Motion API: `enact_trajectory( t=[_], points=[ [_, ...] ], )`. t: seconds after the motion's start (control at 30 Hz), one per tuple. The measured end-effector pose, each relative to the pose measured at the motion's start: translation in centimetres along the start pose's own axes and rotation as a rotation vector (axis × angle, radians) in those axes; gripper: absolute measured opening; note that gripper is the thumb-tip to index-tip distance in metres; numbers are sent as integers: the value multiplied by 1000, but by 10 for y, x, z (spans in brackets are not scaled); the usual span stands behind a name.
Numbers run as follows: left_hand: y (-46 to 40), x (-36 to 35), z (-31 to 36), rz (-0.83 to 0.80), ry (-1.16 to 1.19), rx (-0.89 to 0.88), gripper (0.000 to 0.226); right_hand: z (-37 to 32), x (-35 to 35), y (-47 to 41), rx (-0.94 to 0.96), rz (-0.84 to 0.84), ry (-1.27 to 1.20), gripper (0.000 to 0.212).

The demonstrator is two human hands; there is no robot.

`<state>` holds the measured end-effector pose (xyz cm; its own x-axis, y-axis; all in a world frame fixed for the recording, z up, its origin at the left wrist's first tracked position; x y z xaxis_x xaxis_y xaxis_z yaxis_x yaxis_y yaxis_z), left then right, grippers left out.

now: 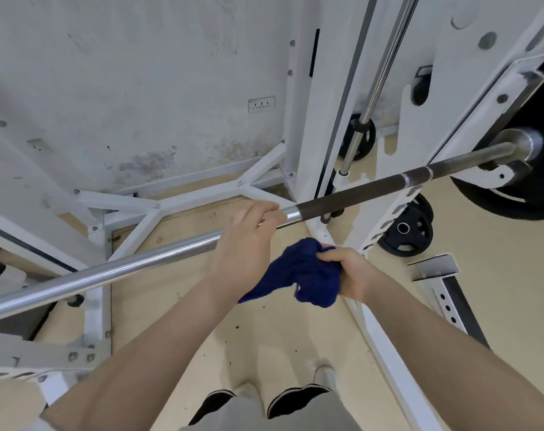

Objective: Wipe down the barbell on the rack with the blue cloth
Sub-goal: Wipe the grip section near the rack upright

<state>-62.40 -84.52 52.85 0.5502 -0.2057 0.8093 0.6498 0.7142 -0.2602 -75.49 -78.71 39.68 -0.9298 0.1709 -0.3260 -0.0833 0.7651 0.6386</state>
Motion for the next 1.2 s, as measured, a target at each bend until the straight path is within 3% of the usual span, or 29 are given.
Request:
enact_trajectory(
  t=[0.07,0.17,0.27,0.37,0.47,0.53,0.7,0.77,0.83,0.93,1.2],
  points=[
    [10,-19,11,-85,25,-39,40,11,11,14,-18,1,3,43],
    [29,-50,5,-275,289,177,39,11,12,33,92,-20,74,41],
    [40,-65,-4,-302,655,388,45,9,10,48,238,-37,-39,43],
    [44,-70,0,-354,820,424,53,9,4,62,327,-72,-41,43],
    [50,-70,1,-453,753,374,32,4,-10,70,410,-176,-3,35],
    [55,-66,-2,-436,704,387,15,1,-14,71,431,-221,5,33],
    [62,-46,6,-288,717,388,16,-5,-16,74,354,-242,188,34],
    [61,-39,17,-255,726,358,23,-5,-9,75,297,-173,408,43],
    [60,-36,33,-260,704,295,31,-17,-8,83,370,-70,677,50],
    [64,-38,56,-283,572,223,36,-27,-24,103,534,-80,816,51],
    [98,-44,80,-53,407,394,23,0,-44,143,755,-98,1079,54]
  ],
)
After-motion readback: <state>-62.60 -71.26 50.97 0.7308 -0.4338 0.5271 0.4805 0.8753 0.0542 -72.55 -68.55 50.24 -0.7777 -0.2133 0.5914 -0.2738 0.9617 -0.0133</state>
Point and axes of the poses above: each hand's wrist, its own y-axis away from the middle knuckle, its own x-axis out of the back of the hand, z = x × y, the point moved 8 cm from there along -y, towards the middle knuckle, and after that the axes turned 9 degrees about y, right-handed, at the moved point
